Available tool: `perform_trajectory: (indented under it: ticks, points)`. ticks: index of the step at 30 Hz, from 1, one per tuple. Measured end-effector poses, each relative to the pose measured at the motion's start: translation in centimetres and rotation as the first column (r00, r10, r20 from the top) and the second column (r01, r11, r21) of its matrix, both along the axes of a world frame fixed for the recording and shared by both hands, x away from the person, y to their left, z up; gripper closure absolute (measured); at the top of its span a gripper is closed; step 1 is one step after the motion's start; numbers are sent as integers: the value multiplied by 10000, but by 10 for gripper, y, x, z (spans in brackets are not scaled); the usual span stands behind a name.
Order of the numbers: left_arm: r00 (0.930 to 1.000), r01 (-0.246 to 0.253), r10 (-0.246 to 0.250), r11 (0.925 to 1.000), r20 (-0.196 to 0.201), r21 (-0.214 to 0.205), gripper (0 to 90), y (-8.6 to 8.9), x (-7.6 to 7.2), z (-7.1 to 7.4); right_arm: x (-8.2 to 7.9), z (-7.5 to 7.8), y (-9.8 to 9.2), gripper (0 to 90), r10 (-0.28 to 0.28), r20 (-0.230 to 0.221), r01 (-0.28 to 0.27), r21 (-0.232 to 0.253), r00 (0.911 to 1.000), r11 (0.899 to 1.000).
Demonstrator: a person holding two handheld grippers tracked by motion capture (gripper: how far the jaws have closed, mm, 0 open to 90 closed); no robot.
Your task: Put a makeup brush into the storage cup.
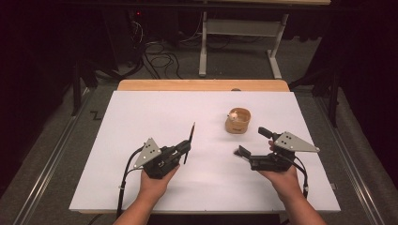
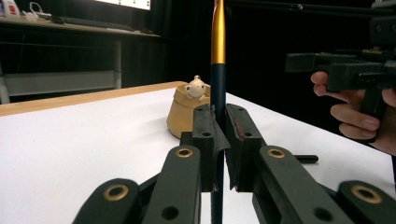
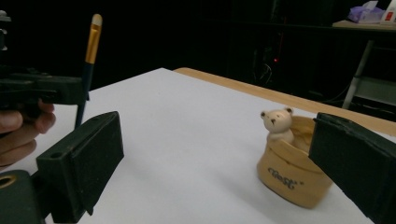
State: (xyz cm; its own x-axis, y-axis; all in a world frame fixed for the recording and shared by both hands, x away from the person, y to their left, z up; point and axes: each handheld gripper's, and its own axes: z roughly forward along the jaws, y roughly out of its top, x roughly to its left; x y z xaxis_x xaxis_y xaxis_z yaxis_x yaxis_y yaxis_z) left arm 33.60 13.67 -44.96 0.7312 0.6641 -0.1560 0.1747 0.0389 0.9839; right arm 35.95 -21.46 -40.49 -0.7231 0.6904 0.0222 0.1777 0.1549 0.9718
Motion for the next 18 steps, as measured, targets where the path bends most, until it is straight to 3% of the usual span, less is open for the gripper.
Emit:
perform_trajectory:
  ticks: [4,8,12,15,18]
  points:
    - [9993,375,-376,9991,32,176,831,-12,7,5,3,7,12,36,200,-1,-200,77,9998,9998]
    - [9989,464,-464,9989,71,-32,831,-23,8,6,6,12,21,38,371,16,-371,151,9993,9992]
    - [9977,667,-663,9975,159,-243,831,-28,1,1,6,12,27,42,535,-109,-530,390,9985,9978]
    - [9957,904,-902,9959,197,-85,831,-28,-5,2,3,11,25,60,711,9,-710,749,9975,9947]
    - [9944,1026,-1020,9945,272,-225,831,-30,-11,3,1,6,25,66,782,-167,-773,523,9968,9956]
